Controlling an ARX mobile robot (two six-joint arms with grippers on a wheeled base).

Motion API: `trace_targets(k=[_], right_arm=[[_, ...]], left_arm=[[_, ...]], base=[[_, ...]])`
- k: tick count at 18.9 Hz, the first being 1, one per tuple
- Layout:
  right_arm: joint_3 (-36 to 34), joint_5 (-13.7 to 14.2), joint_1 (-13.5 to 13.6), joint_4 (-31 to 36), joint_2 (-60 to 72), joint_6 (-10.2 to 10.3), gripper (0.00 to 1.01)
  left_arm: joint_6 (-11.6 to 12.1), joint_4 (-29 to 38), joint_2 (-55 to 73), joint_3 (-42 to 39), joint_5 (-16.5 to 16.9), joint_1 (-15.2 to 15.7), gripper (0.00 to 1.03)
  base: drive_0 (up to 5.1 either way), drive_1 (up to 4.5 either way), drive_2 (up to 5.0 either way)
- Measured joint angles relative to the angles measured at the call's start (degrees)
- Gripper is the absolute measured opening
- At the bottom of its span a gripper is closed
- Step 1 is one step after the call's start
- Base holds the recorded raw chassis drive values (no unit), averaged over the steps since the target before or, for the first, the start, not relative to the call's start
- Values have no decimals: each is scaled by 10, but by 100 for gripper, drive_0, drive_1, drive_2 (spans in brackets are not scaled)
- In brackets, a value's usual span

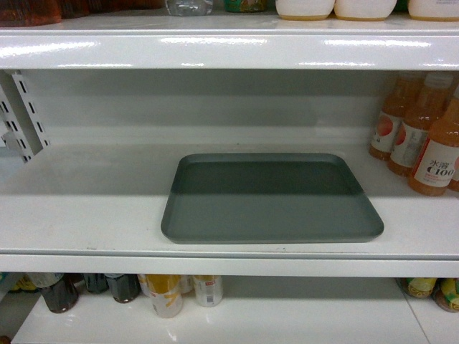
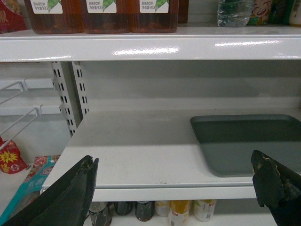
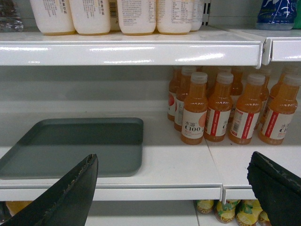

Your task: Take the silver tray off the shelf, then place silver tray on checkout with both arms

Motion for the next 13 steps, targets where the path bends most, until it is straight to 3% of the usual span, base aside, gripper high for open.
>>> trace_targets(k=[13], right_arm=[[0,0,0,0,0,0,98]], left_arm=[[0,0,0,0,0,0,98]], base=[[0,0,0]])
